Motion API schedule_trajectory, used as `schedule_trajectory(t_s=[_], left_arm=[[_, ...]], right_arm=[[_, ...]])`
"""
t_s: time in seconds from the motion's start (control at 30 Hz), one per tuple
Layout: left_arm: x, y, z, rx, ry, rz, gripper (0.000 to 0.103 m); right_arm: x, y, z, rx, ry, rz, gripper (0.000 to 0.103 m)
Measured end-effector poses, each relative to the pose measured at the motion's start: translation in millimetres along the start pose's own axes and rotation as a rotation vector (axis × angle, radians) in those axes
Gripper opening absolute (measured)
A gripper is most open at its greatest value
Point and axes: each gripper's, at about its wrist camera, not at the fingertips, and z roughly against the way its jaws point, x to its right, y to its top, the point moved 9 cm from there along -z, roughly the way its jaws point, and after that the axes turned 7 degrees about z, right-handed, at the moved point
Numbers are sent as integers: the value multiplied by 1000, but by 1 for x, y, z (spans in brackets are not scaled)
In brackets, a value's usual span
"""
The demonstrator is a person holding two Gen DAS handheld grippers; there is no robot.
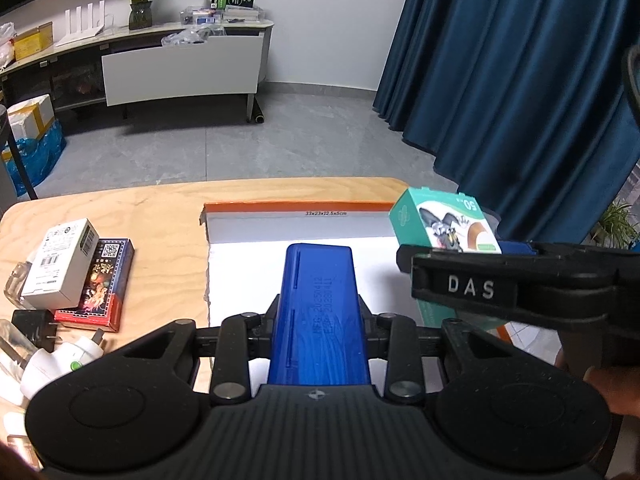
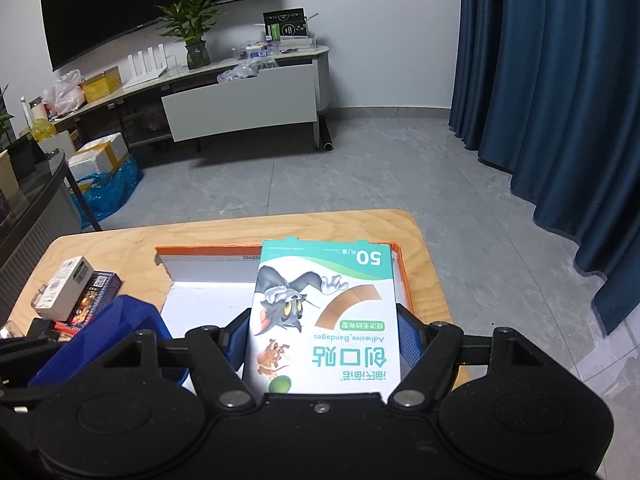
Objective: Organize rigid objects
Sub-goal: 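Lower both boxes into the white box and open both tools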
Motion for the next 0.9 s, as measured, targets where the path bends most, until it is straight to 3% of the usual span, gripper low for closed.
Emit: schedule_trajectory(t_s=[0.47, 0.63, 0.9], left_arm=[[-2, 7, -11, -8, 13, 19, 34], [-3, 10, -17, -9, 17, 32, 33], [7, 17, -34, -18, -1, 37, 34]], right_arm=[[1, 6, -26, -50, 47, -6, 86], [12, 11, -18, -15, 62, -76, 87], [34, 12, 25, 77, -2, -111, 87]])
